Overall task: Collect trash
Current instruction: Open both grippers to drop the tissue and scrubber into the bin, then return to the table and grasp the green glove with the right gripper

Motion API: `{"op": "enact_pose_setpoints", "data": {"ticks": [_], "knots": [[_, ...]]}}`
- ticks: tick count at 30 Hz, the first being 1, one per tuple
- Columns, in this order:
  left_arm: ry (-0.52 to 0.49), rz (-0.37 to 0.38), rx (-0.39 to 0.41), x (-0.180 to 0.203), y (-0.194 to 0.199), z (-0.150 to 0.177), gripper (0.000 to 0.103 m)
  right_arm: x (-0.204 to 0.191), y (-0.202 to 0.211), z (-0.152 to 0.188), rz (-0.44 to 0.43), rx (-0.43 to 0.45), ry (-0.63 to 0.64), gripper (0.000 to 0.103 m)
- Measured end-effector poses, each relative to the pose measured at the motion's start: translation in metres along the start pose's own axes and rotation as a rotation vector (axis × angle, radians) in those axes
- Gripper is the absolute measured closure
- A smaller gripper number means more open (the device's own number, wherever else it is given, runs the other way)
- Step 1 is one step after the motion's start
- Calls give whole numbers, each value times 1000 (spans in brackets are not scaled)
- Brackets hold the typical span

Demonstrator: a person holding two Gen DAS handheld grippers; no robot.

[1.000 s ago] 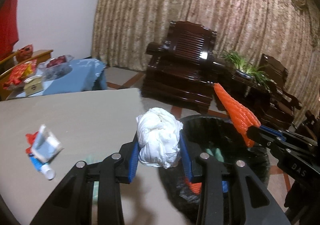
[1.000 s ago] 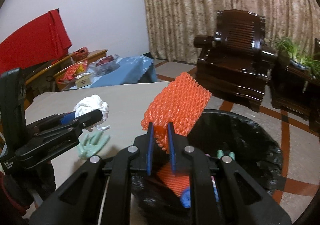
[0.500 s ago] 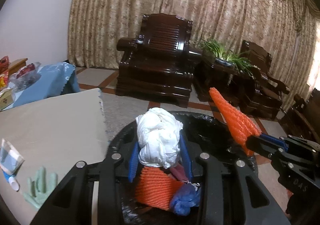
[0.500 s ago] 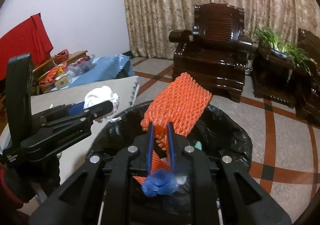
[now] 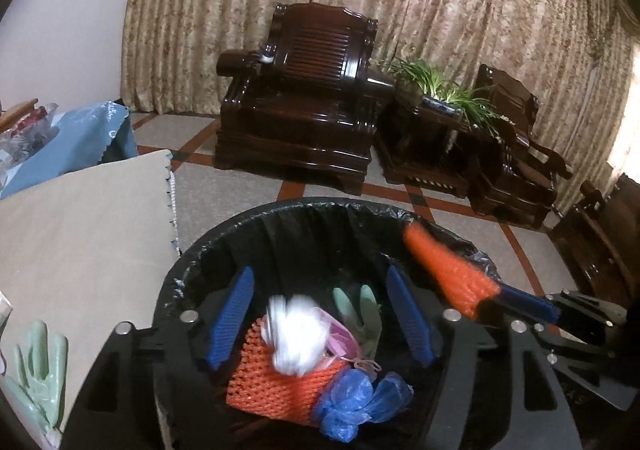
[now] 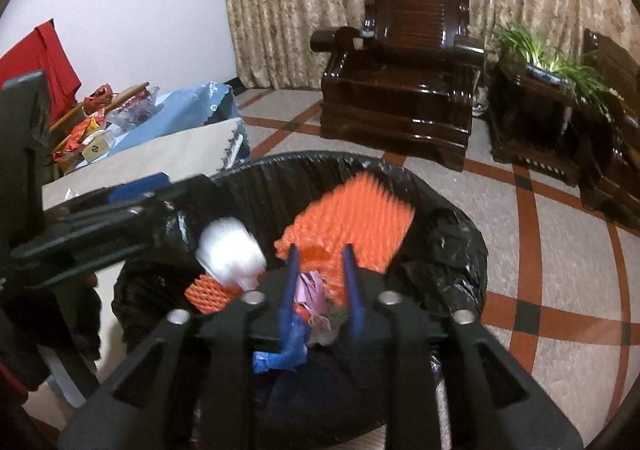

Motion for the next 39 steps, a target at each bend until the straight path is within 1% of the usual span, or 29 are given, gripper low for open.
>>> {"op": "enact_pose_setpoints", "data": {"ticks": [2, 4, 5, 6, 7, 8, 10, 12, 16, 19, 22, 25, 34, 39], "knots": [[7, -10, 5, -6, 4, 0, 26, 2, 1, 3, 9, 4, -9, 51], [10, -19, 14, -11, 10, 0, 22, 1, 4, 4, 15, 11, -17, 33], [9, -30, 19, -15, 14, 1, 19, 2, 6, 4, 18, 17, -22, 17], [8, -43, 25, -20, 19, 2, 17, 1, 9, 4, 18, 27, -30, 13], [8, -57, 32, -25, 25, 1, 14, 0, 13, 3, 12, 34, -36, 13], [9, -71, 38, -28, 30, 2, 10, -4, 15, 3, -2, 31, -42, 10], [15, -117, 56, -41, 45, 1, 6, -7, 20, 1, -17, 24, -60, 9], [26, -136, 72, -51, 58, 1, 6, -13, 25, -4, -35, 33, -71, 8], [44, -184, 93, -76, 90, 8, 6, -38, 37, -11, -69, 68, -41, 7], [68, -215, 98, -93, 108, 15, 6, -57, 41, -17, -90, 79, -15, 7], [86, -268, 103, -116, 129, 24, 6, -79, 40, -21, -116, 79, 7, 7], [104, -303, 102, -134, 144, 33, 6, -104, 38, -23, -145, 78, 33, 7], [156, -430, 104, -207, 194, 68, 6, -194, 25, -25, -236, 77, 131, 7], [180, -482, 103, -237, 213, 85, 6, -235, 17, -20, -272, 80, 172, 7]]}}
Point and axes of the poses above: each gripper's, at about its wrist camera, not at the fingertips, and y roughly against the way its jaws point, x to its right, z to its underside, the point moved 7 cm from there along -y, roughly the way its jaws point, and after that the axes turned 3 degrees about -y, right-handed, at the moved point
